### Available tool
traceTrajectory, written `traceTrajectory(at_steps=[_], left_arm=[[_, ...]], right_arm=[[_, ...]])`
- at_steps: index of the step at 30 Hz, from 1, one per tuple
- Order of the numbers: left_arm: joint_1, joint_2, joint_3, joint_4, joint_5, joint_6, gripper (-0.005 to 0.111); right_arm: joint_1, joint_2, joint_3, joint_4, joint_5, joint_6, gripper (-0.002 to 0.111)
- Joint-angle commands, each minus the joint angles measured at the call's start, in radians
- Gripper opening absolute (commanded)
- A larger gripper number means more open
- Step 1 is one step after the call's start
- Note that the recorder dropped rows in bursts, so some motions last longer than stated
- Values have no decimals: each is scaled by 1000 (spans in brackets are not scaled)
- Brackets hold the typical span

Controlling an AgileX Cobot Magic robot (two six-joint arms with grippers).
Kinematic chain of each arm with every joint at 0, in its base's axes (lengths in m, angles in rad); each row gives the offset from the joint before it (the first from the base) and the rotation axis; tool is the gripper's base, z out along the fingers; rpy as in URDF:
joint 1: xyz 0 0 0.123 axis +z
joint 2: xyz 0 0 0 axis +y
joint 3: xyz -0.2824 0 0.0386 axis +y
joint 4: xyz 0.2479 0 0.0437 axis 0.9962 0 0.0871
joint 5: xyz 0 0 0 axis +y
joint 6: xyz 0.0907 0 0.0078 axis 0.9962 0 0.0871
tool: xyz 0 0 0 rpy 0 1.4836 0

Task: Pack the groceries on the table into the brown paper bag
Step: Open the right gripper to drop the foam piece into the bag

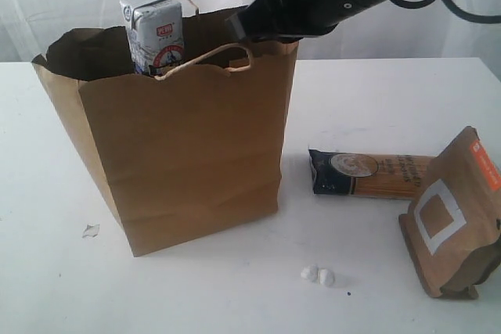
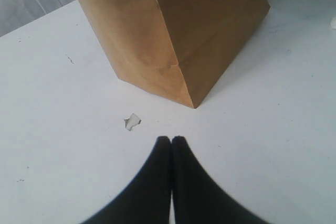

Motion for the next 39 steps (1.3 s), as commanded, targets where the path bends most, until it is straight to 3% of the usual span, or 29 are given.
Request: traceTrajectory(at_steps=[1,15,31,39], left_arm=[[-1,-4,4,-3,1,-2,0],[-1,-4,4,-3,1,-2,0],[-1,-4,4,-3,1,-2,0],[-1,-4,4,-3,1,-2,0]], right_arm=[[1,-3,-6,13,4,-18,9],[1,-3,-6,13,11,-18,50],[-1,-209,14,-31,4,-18,47],[-1,-406,101,-189,19,80,46]])
